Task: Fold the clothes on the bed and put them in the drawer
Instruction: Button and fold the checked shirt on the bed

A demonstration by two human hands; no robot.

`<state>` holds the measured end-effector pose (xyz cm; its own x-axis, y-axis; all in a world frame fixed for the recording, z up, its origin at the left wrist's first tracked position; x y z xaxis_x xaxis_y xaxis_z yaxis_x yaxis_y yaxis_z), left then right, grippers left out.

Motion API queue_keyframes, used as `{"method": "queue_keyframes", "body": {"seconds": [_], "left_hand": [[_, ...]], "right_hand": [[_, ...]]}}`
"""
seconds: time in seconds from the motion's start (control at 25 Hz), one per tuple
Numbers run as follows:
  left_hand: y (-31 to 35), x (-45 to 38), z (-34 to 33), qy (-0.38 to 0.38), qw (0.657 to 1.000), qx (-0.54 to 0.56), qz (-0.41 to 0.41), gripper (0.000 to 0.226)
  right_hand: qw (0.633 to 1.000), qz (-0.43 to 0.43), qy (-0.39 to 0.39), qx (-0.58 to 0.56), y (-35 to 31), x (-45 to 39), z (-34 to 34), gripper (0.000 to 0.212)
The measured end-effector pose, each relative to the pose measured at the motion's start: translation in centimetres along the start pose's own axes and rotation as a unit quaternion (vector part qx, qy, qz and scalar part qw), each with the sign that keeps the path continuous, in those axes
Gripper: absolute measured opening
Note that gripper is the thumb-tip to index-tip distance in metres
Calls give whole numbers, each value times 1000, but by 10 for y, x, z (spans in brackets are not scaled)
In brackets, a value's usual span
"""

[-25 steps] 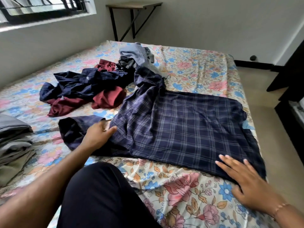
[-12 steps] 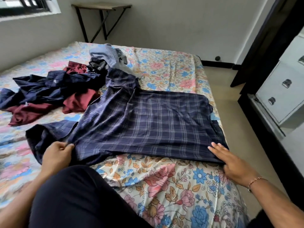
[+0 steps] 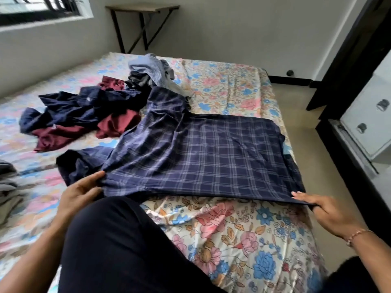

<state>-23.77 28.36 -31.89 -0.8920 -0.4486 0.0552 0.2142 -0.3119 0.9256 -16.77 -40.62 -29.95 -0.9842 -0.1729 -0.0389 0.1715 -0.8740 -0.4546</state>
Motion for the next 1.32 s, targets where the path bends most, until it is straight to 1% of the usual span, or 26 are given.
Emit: {"method": "queue_keyframes", "body": {"seconds": [0.08,0.16,0.24,0.28,0.36,0.4,0.44,0.48,0.52,0.56,0.6,0.64,0.68,0.72,0.76,0.8,0.84,0.88,0.92,1.0,1.08,1.16,1.2,1.24,1.28,1.32], "left_hand": [[8,-10,0,15,999,28,10,38],[39,-27,-5,22,995,99,9,31],[73,-61,-18,39,982,178,39,27],[89,-81,-29,39,979,191,58,26],[116,-117,-54,44,977,186,95,25],[125,-133,-67,49,981,155,106,19],[133,-148,-80,49,991,90,89,14],[142,-158,-93,43,997,-37,56,15],[153,-167,-101,75,979,-189,-1,22],[172,-161,-110,127,940,-301,-95,37],[188,-143,-132,134,901,-349,-219,50],[193,-115,-169,54,869,-363,-332,60],[181,-85,-209,-79,835,-377,-393,69],[159,-63,-241,-209,789,-407,-410,77],[136,-51,-263,-287,744,-441,-412,80],[117,-55,-274,-303,723,-465,-411,80],[107,-66,-274,-282,727,-478,-403,78],[106,-80,-263,-248,746,-485,-382,78],[108,-90,-254,-223,764,-484,-365,80],[114,-104,-229,-155,780,-508,-330,88],[115,-117,-196,-82,798,-532,-271,95],[113,-131,-160,-25,831,-520,-198,92],[116,-136,-147,-6,841,-506,-189,85],[120,-140,-138,4,841,-497,-215,76],[125,-141,-133,-3,833,-494,-249,69],[127,-141,-131,-28,822,-495,-279,66]], "right_hand": [[998,-28,36,-38,-8,-11,17,45],[988,-81,87,-93,-7,-39,34,30],[976,-129,122,-129,-4,-75,47,26],[970,-153,131,-136,-1,-95,52,25],[964,-209,116,-117,7,-135,49,21],[963,-227,107,-100,11,-149,46,16],[962,-239,103,-85,17,-164,40,7],[961,-248,110,-54,25,-175,36,11],[965,-230,126,5,24,-180,33,26],[972,-171,146,73,7,-176,32,38],[976,-86,158,119,-17,-168,26,48],[983,10,127,135,-47,-155,11,57],[984,84,67,142,-73,-142,-9,65],[982,118,-1,144,-83,-131,-28,73],[981,115,-61,143,-76,-131,-45,79],[979,88,-106,148,-65,-134,-54,84],[976,65,-131,159,-50,-140,-59,87],[970,59,-150,181,-47,-148,-61,90],[964,58,-163,200,-42,-154,-60,93],[961,53,-173,207,-39,-161,-56,100],[956,39,-189,222,-35,-164,-58,108],[953,36,-188,233,-36,-169,-59,114],[953,42,-185,236,-40,-173,-57,116],[952,47,-189,236,-42,-177,-56,117],[951,48,-195,234,-44,-180,-53,118],[948,46,-207,237,-46,-183,-52,117]]}}
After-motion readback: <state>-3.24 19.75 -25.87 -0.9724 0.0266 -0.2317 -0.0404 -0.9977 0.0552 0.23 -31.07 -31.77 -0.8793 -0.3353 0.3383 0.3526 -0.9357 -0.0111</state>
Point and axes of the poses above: each hand's wrist, its own x-axis away from the middle knuckle, its own z-axis out of the back of the hand, y = z × x, the point moved 9 cm from there along -x, towards the middle knuckle, and after that the axes turned 5 degrees about y, right-handed, at the moved point
